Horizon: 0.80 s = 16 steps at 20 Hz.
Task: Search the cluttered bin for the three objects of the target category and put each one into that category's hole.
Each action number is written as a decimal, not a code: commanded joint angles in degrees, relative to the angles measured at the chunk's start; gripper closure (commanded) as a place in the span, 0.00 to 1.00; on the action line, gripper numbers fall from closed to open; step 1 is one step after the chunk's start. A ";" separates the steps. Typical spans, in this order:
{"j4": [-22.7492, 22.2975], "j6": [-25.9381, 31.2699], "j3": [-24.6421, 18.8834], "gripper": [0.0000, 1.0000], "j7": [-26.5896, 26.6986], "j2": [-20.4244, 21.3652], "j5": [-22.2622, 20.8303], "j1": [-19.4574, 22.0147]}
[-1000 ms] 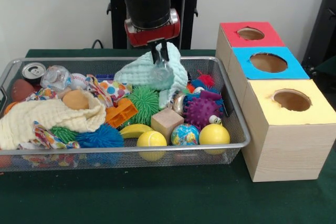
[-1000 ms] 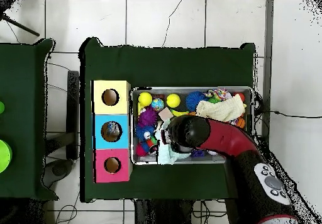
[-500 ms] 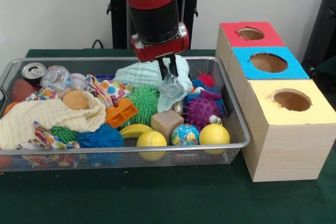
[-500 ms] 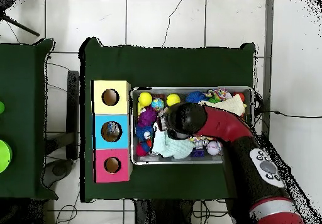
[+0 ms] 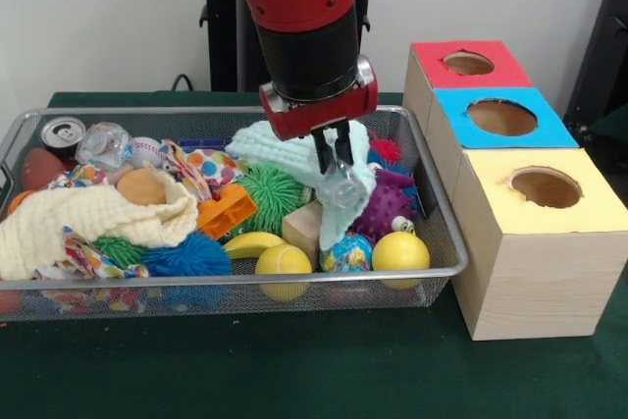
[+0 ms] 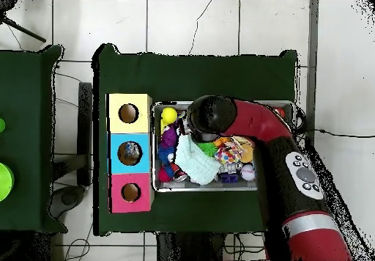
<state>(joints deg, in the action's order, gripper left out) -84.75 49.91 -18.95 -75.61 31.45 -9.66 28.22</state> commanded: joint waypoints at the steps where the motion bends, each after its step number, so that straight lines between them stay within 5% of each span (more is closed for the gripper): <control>1: 10.42 8.99 -5.56 1.00 10.51 -4.03 -4.47 -1.05; 16: 18.45 14.29 -7.04 1.00 13.80 -10.81 -8.76 2.04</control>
<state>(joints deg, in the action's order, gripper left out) -70.52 58.11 -22.69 -75.59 25.05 -15.55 27.86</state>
